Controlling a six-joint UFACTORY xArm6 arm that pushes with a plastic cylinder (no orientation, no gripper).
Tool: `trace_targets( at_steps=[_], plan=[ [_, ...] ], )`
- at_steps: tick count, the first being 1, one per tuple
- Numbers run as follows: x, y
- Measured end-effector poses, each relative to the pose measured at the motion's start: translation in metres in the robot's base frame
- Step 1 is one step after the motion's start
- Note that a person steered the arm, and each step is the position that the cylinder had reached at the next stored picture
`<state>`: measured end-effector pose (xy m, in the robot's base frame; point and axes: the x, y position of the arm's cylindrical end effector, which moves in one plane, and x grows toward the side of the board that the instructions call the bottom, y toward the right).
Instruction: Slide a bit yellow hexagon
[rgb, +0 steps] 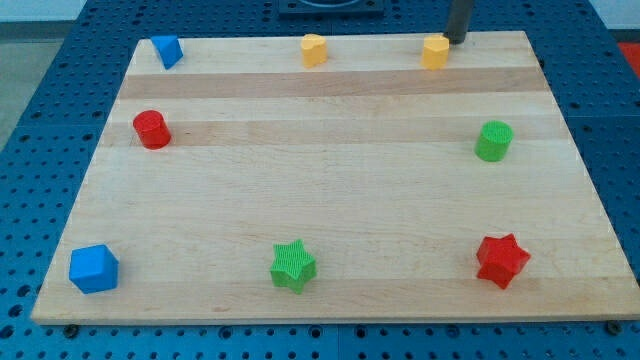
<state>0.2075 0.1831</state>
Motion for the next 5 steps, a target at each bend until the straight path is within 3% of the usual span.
trace_targets(
  at_steps=[1, 3, 5],
  plan=[
    [0.0, 0.0],
    [0.017, -0.07],
    [0.024, -0.068]
  ],
)
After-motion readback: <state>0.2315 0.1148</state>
